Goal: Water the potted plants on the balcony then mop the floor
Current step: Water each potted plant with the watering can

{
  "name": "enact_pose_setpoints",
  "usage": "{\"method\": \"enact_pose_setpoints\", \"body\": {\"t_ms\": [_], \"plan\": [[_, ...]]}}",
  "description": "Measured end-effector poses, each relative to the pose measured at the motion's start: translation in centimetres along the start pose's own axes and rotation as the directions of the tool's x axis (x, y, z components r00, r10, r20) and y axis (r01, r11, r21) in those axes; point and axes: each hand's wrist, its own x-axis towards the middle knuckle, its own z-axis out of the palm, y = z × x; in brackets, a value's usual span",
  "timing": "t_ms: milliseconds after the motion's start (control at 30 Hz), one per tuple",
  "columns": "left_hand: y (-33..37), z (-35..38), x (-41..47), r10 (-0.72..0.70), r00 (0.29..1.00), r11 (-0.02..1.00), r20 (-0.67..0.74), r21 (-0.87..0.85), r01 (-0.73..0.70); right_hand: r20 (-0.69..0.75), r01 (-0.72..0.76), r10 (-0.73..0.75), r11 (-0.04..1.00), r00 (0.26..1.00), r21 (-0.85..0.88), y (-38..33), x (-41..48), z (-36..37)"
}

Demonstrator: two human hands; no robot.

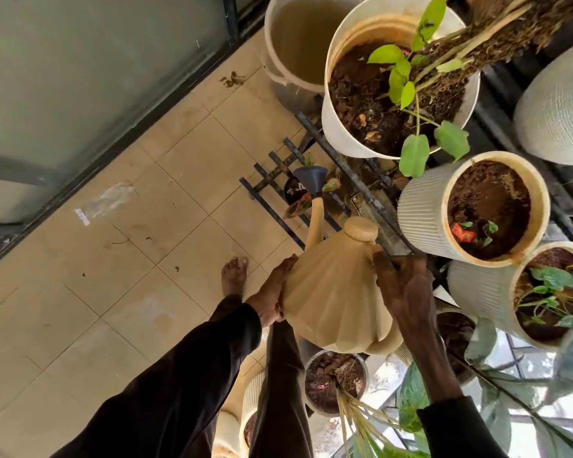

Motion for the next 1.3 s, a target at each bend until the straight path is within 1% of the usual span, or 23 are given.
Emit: {"method": "enact_pose_setpoints", "body": {"t_ms": [100, 167, 300, 467, 567, 633, 733, 800, 867, 967, 1033, 1133, 1233, 1300], "plan": [[0.1, -0.3, 0.0, 0.007, 1.0, 1.0, 0.023, -0.004, -0.007, 0.02, 0.017, -0.017, 1.0, 1.0, -0.001, 0.5, -0.2, 0.1], [0.3, -0.4, -0.2, 0.014, 0.999, 1.0, 0.035, 0.015, -0.014, 0.035, 0.002, -0.003, 1.0, 0.999, 0.006, 0.7, -0.4, 0.1], [0.5, -0.3, -0.6, 0.02, 1.0, 0.999, 0.024, 0.044, -0.021, 0.008, -0.025, 0.025, 0.999, 1.0, 0.022, 0.9, -1.2, 0.2], [0.5, -0.7, -0.7, 0.042, 0.999, 0.997, 0.022, 0.069, -0.044, -0.045, -0.126, 0.132, 0.986, 0.99, 0.111, 2.4, -2.8, 0.3], [0.6, -1.4, -0.1, 0.075, 0.996, 0.996, 0.055, 0.054, -0.078, -0.03, -0.129, 0.136, 0.979, 0.99, 0.16, 4.5, -3.9, 0.7], [0.5, -1.9, 0.3, 0.091, 0.991, 0.993, 0.102, 0.062, -0.097, -0.025, -0.125, 0.133, 0.97, 0.991, 0.21, 6.2, -4.9, 1.0], [0.0, -2.6, 0.3, 0.148, 0.976, 0.978, 0.16, 0.121, -0.168, -0.007, -0.143, 0.151, 0.953, 0.989, 0.266, 8.0, -6.6, 1.5], [-0.4, -2.8, 0.1, 0.199, 0.952, 0.955, 0.234, 0.172, -0.242, -0.031, -0.118, 0.132, 0.954, 0.991, 0.274, 8.8, -7.6, 1.9], [-0.8, -3.0, 0.0, 0.246, 0.93, 0.935, 0.274, 0.185, -0.302, -0.063, -0.086, 0.107, 0.956, 0.992, 0.279, 9.4, -8.4, 2.5], [-1.1, -3.5, 0.3, 0.307, 0.909, 0.917, 0.282, 0.168, -0.361, -0.101, -0.033, 0.061, 0.965, 0.993, 0.259, 10.2, -9.1, 3.7], [-1.5, -4.2, 0.8, 0.327, 0.902, 0.911, 0.283, 0.159, -0.38, -0.083, -0.04, 0.065, 0.959, 0.994, 0.279, 10.9, -9.5, 4.6], [-2.2, -5.1, 1.9, 0.365, 0.877, 0.892, 0.312, 0.154, -0.425, -0.073, -0.013, 0.037, 0.954, 0.997, 0.301, 11.9, -10.3, 5.9], [-2.8, -5.6, 2.9, 0.398, 0.869, 0.879, 0.294, 0.148, -0.453, -0.066, -0.024, 0.048, 0.946, 0.997, 0.323, 13.1, -10.9, 6.9], [-3.2, -5.9, 3.7, 0.422, 0.859, 0.859, 0.29, 0.173, -0.481, -0.061, -0.027, 0.05, 0.944, 0.997, 0.328, 14.1, -11.3, 7.5]]}}
